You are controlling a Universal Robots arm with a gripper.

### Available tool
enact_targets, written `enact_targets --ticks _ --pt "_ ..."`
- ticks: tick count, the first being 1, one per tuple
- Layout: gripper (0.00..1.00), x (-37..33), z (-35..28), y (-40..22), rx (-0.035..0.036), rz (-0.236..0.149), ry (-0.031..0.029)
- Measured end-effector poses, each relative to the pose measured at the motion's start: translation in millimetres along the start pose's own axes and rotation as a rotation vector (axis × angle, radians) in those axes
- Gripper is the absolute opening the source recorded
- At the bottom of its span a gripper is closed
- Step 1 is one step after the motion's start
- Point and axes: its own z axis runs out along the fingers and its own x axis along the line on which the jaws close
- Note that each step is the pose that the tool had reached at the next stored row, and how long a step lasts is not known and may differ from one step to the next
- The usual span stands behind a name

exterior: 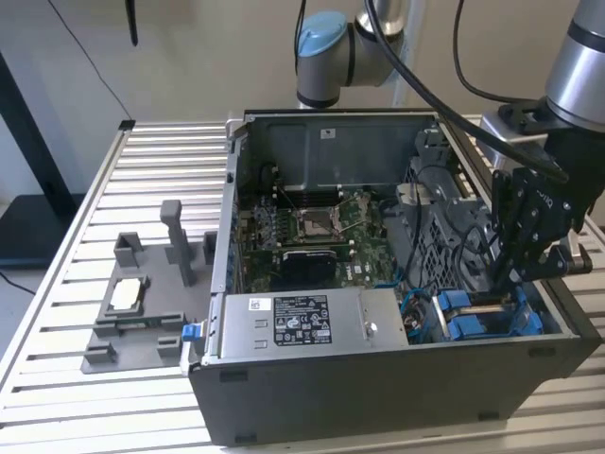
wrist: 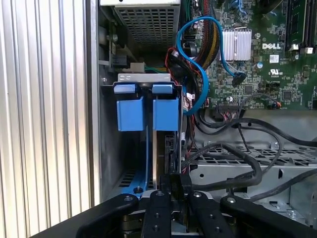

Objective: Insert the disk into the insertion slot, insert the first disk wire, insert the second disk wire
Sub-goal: 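Insert the first disk wire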

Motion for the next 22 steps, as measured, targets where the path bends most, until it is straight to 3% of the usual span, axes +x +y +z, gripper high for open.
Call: enact_targets --ticks 10,22 --pt "0.19 0.2 0.4 -0.1 -0.0001 0.004 0.0001" --pt "0.19 0.0 5.3 0.0 -0.0003 0.009 0.0021"
